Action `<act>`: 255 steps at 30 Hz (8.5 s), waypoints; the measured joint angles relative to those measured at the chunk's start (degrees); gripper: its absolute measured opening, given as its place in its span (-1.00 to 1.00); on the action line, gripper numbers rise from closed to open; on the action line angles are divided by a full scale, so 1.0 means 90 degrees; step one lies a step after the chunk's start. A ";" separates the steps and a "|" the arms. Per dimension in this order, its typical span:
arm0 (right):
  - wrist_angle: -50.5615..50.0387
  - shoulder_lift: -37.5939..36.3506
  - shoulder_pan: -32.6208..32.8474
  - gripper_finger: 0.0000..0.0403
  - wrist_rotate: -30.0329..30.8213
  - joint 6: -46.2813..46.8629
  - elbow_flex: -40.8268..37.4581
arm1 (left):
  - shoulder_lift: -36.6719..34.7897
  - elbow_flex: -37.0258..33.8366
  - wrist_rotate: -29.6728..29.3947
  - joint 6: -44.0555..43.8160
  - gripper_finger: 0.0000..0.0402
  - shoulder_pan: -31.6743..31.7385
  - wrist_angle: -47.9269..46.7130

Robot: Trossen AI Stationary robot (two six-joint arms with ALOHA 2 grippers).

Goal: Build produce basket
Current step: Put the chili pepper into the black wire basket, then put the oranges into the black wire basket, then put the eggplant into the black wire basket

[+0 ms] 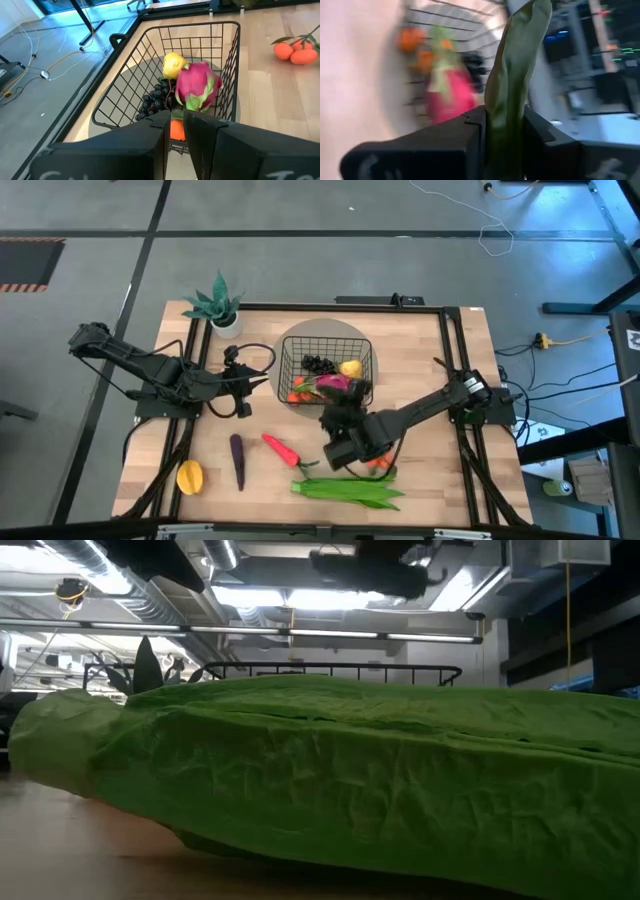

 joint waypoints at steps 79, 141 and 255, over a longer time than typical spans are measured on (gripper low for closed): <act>-0.0775 -0.0262 0.1428 0.06 -0.5317 0.4938 -0.1564 | 0.0000 0.0000 0.0000 -0.0183 -0.78 -0.0002 -0.0189; -0.0047 0.0556 0.1589 -0.50 -0.4722 0.6788 -0.1566 | 0.0000 0.0000 0.0000 -0.0282 -0.78 0.0000 -0.0187; 0.1785 0.0537 0.0617 -0.91 -0.3891 0.2810 -0.0472 | 0.2009 0.0002 0.3698 -0.4026 -0.78 -0.0407 -0.0967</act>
